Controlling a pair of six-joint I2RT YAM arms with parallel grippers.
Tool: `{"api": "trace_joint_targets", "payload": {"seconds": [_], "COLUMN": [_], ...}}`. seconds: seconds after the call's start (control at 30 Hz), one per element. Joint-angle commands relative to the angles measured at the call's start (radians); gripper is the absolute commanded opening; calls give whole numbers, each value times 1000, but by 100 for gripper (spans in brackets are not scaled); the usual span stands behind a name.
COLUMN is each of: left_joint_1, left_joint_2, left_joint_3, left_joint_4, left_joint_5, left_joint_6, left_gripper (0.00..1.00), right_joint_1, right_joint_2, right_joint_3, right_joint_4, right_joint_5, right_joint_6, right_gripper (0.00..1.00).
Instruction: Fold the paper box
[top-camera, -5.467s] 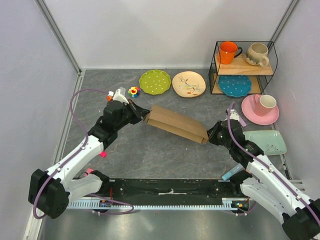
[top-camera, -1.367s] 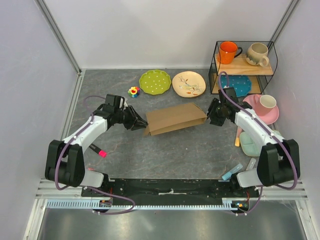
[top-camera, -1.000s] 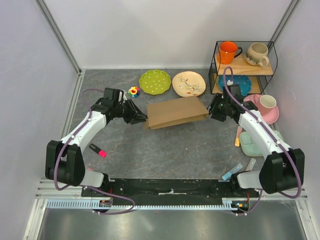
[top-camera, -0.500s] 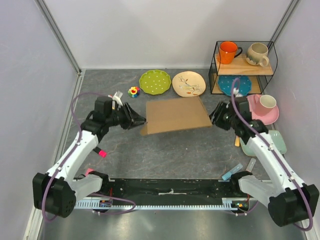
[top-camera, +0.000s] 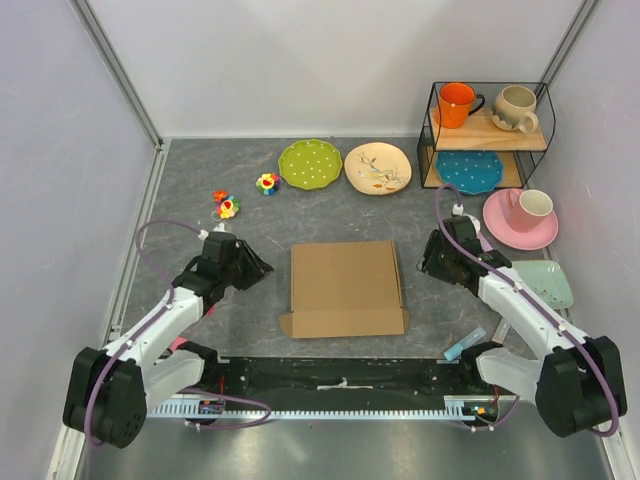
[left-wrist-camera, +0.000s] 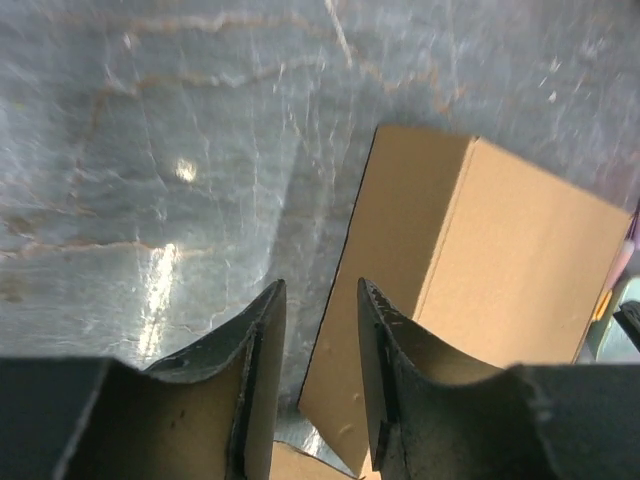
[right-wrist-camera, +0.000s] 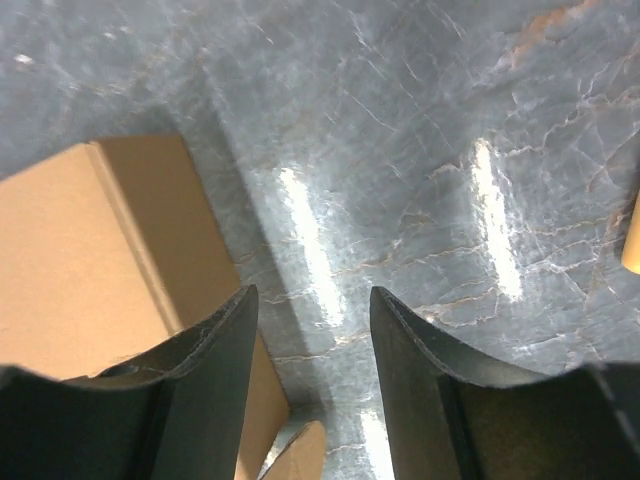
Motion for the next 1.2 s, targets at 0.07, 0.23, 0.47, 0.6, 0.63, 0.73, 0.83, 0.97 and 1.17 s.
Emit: {"api": "trace_joint_targets", "payload": {"seconds": [0.07,0.23,0.47,0.6,0.63,0.73,0.83,0.97,1.17], "left_joint_1": [1,0,-6,-20,-26,-29,-31,-31,-29], "left_joint_2": [-166,-187,-45,13,27,79,88,-39,-258], "left_joint_3": [11,-141,-227,-269,-276,-298,-309,-261,-97], "left_joint_4": [141,465,619,660,650,623,625,527,279], "left_joint_5": [-65,194,300,302,297,264,241,179,54], "left_joint_6": [14,-37,-17,-17,-17,-25,-37,-60,-16], "left_gripper": [44,59,49,22,11,2,2,19,54], "right_joint_1": [-2,-2,1,6,6,7,18,18,16], "right_joint_2": [-233,-220,-119,-60,-48,-4,-16,-118,-301], "right_joint_3": [-102,-224,-345,-408,-439,-479,-480,-414,-267], "right_joint_4": [325,534,657,722,734,797,783,660,429], "right_joint_5": [-181,-408,-450,-453,-448,-473,-448,-415,-284], "right_joint_6": [24,49,27,36,39,58,65,73,67], "right_gripper": [64,73,55,28,20,12,10,44,68]}}
